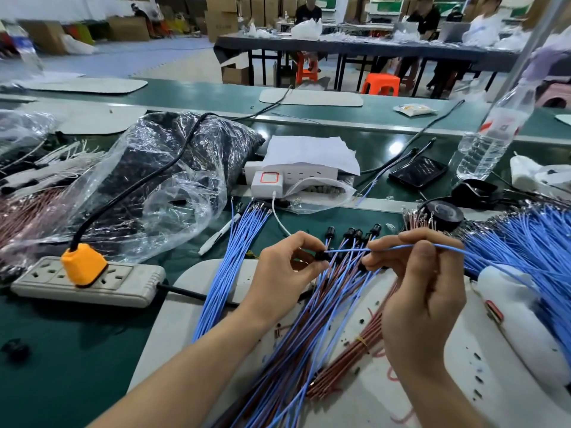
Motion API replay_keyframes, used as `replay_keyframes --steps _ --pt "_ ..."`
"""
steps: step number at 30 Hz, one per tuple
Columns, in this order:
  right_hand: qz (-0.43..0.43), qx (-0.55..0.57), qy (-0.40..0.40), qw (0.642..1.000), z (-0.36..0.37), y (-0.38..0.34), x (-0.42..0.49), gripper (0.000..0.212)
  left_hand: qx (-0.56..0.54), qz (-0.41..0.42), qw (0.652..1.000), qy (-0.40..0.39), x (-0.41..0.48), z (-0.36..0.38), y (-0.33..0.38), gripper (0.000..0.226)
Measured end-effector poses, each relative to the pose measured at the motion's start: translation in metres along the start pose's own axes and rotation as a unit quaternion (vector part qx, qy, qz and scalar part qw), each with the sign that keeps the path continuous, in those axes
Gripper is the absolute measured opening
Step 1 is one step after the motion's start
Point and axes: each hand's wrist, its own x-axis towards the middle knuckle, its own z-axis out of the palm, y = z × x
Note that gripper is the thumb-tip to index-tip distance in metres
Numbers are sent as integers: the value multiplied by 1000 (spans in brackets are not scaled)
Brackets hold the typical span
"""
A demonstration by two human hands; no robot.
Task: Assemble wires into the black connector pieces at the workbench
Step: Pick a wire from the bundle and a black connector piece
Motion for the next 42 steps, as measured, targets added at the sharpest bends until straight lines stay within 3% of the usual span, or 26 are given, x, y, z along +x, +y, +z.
replay_keyframes --steps 7,11,18,25,37,42 --pt "-54 -44 -31 997 1 1 -2 28 2 7 1000 -1 -1 -1 2 18" --pt "-78 -57 -57 994 1 2 -4 20 17 16 1000 11 -1 0 2 18" --pt "-118 -31 -24 992 -3 0 -2 23 7 29 999 16 -1 0 2 20" --pt "-152 -40 -57 986 -1 0 -9 21 20 49 998 23 -2 0 1 20" --pt "-106 -44 -85 990 1 1 -11 19 48 86 995 23 -2 3 1 22" --pt "-3 -78 -136 988 5 7 -12 26 70 153 986 12 -2 3 3 20"
